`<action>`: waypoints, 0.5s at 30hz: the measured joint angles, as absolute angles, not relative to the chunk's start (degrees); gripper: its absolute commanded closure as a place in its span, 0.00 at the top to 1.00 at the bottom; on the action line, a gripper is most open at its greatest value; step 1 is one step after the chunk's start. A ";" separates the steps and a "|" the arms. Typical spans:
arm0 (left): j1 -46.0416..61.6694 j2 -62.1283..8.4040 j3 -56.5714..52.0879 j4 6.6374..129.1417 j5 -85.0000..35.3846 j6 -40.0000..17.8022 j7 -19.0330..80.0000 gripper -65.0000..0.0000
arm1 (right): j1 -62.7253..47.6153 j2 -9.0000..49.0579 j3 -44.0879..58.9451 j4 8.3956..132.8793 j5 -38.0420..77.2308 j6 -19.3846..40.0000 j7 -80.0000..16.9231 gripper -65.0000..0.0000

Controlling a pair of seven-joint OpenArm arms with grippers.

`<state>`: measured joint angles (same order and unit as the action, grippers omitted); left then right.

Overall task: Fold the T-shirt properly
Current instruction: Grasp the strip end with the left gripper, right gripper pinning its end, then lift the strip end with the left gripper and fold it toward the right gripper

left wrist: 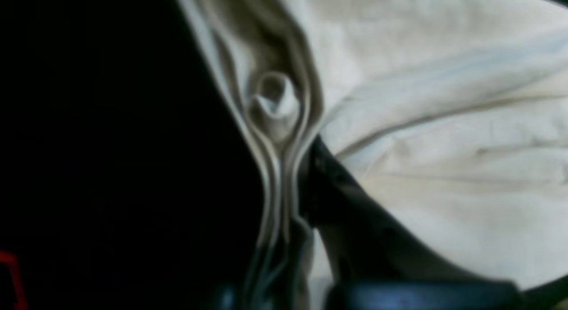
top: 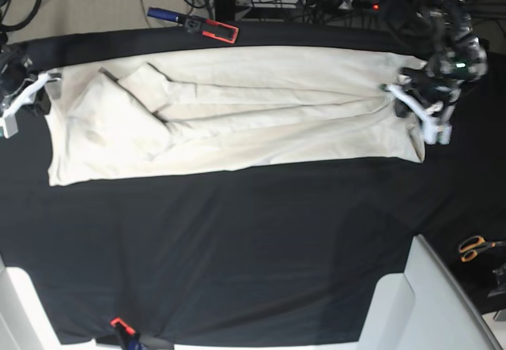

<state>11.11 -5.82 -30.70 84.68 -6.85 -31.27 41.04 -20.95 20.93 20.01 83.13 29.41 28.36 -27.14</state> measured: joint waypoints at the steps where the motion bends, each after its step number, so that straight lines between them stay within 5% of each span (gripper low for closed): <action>1: 12.01 -4.93 -28.18 86.74 -5.50 -29.28 41.17 0.00 | -20.69 20.93 20.01 82.74 29.56 28.42 -27.18 0.00; 15: 15.27 -1.41 1.72 99.74 2.04 -8.84 40.95 0.00 | -20.51 20.97 19.99 82.67 29.54 28.38 -27.14 0.00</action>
